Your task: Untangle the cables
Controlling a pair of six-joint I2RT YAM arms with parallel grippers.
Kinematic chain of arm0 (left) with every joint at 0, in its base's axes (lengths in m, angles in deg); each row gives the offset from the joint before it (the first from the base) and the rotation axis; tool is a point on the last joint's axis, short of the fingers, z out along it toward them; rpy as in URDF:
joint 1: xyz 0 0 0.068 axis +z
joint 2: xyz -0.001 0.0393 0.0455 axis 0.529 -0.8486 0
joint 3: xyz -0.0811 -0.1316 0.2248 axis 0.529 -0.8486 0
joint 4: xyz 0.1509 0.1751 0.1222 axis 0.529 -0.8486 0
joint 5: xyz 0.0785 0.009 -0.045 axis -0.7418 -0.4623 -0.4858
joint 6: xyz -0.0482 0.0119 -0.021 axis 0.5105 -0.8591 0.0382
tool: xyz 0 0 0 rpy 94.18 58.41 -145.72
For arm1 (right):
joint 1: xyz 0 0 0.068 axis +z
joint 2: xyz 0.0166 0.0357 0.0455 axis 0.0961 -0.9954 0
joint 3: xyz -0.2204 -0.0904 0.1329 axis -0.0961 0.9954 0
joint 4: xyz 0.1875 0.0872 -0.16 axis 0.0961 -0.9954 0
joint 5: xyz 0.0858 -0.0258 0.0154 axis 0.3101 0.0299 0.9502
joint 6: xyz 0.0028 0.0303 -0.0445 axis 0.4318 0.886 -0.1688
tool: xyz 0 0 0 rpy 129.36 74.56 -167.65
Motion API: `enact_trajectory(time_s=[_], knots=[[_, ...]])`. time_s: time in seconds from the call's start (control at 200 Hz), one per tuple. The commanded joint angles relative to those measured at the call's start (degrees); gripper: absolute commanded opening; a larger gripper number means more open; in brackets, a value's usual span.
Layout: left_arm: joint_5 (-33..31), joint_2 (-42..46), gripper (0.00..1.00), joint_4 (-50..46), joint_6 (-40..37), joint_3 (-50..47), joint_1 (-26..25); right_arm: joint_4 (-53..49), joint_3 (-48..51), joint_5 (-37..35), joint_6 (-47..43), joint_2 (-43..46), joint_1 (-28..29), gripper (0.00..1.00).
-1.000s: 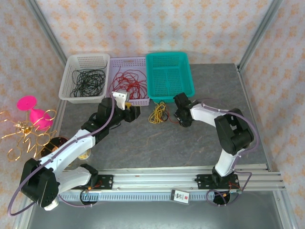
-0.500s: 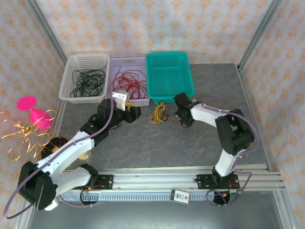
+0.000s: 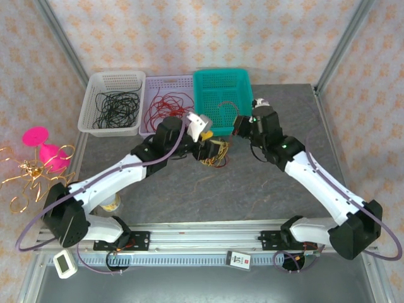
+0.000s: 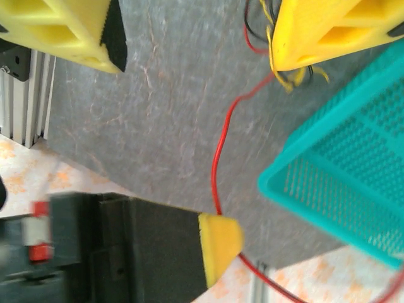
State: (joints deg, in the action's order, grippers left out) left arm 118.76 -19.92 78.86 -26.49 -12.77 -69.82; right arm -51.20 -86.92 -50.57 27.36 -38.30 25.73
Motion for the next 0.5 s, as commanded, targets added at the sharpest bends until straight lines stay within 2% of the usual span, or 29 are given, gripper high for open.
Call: enact_trajectory(time_s=[0.0, 0.145, 0.305, 0.415, 0.496], knots=[[6.17, -1.86, 0.68, 2.98, -3.86, 4.76, -0.16, 1.95, -4.32, 6.96, -5.06, 3.19, 0.13, 0.0], [9.25, -6.63, 0.7, 0.93, -6.91, 10.96, -0.34, 1.35, -8.07, 12.11, -4.99, 3.58, 0.13, 0.0], [5.76, -9.8, 0.65, 0.48, -7.25, 14.95, -0.31, 2.49, -8.68, 16.75, -3.37, 4.49, 0.13, 0.0], [3.16, -11.43, 0.55, 0.24, -7.32, 16.59, -0.3, 3.53, -8.72, 19.32, -2.31, 5.55, 0.13, 0.0], [3.19, -12.3, 0.36, 0.47, -7.04, 17.44, -0.3, 3.73, -9.02, 20.21, -1.8, 6.17, 0.2, 0.0]])
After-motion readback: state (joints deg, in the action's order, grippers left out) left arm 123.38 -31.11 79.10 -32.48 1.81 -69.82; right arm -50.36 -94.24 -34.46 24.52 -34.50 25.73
